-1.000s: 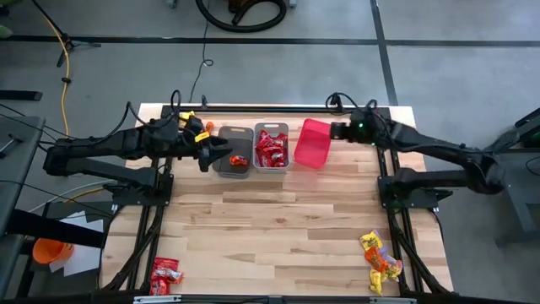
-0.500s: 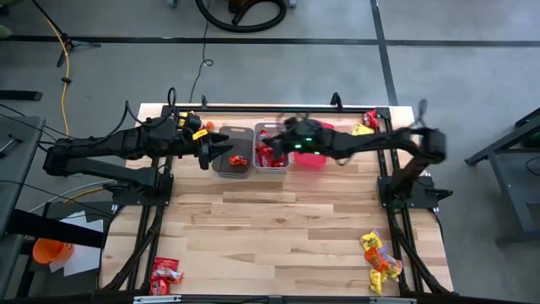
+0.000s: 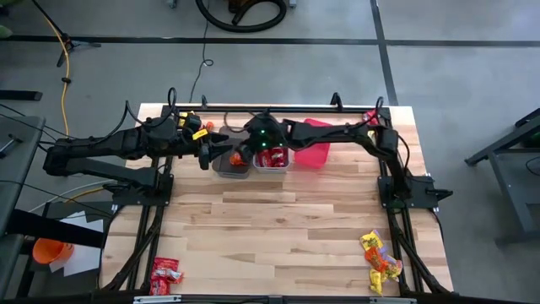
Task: Sort candy
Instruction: Put the bottom left orange candy into the black bin, then put the bottom right yellow candy into the red bin
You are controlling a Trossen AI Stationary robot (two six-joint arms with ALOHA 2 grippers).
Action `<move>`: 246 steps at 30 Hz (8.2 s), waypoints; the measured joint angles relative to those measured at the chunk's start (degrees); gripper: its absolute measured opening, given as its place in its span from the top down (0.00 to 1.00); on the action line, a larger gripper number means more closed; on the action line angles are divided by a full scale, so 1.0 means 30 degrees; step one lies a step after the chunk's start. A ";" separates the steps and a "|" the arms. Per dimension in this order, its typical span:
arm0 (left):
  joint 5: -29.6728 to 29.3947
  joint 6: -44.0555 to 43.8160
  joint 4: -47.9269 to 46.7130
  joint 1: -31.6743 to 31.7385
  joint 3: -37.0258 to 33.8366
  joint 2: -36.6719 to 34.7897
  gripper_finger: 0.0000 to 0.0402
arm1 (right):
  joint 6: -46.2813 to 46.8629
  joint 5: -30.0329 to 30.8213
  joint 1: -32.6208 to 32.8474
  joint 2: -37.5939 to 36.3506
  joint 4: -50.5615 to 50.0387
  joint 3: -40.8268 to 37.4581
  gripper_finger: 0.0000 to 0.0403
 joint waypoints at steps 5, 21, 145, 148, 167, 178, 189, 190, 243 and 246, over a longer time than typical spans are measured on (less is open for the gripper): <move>0.0000 0.0131 -0.0021 0.0000 0.0000 0.0000 0.43 | -0.2312 0.0065 -0.0008 -0.0191 -0.1601 0.0977 0.36; 0.0005 0.1487 0.0020 -0.0007 0.0000 0.0000 0.43 | -0.7678 0.2084 -0.0201 -0.4399 -1.2645 0.1315 0.27; 0.0010 0.7734 -0.7759 0.3694 0.1319 0.7351 0.66 | 0.4940 0.9956 0.5634 -2.4303 -0.6635 -1.8340 0.27; 0.1019 0.6508 -0.7743 0.3572 0.1315 0.7170 0.57 | 0.4940 0.9956 0.5634 -2.4303 -0.6581 -1.8340 0.27; -0.5895 -0.0193 -0.6564 -0.6168 0.1319 0.3416 0.47 | 0.5006 0.7687 0.5634 -2.4303 -0.5232 -1.8340 0.27; -0.4967 -0.1789 -0.0859 -0.6688 -0.3166 0.2614 0.47 | 0.5451 0.4757 0.5634 -2.4303 -0.3378 -1.8310 0.27; -0.5096 -0.2403 0.2084 -0.6689 -0.5184 0.1236 0.47 | 0.9433 0.0420 0.7568 -2.2513 -0.9902 -1.5424 0.27; -0.5119 -0.2202 0.2094 -0.6629 -0.5187 0.1177 0.47 | 0.9822 0.0409 0.8166 -2.2104 -1.1065 -1.5010 0.27; -0.3930 -0.1834 0.1690 -0.6034 -0.5180 0.0954 0.47 | 1.5346 0.5018 1.3348 -1.3879 -1.8620 -1.2031 0.98; -0.3971 -0.1918 0.1725 -0.6033 -0.5180 0.0954 0.47 | 1.2887 0.8988 1.1404 -1.5890 -1.6699 -1.1685 0.97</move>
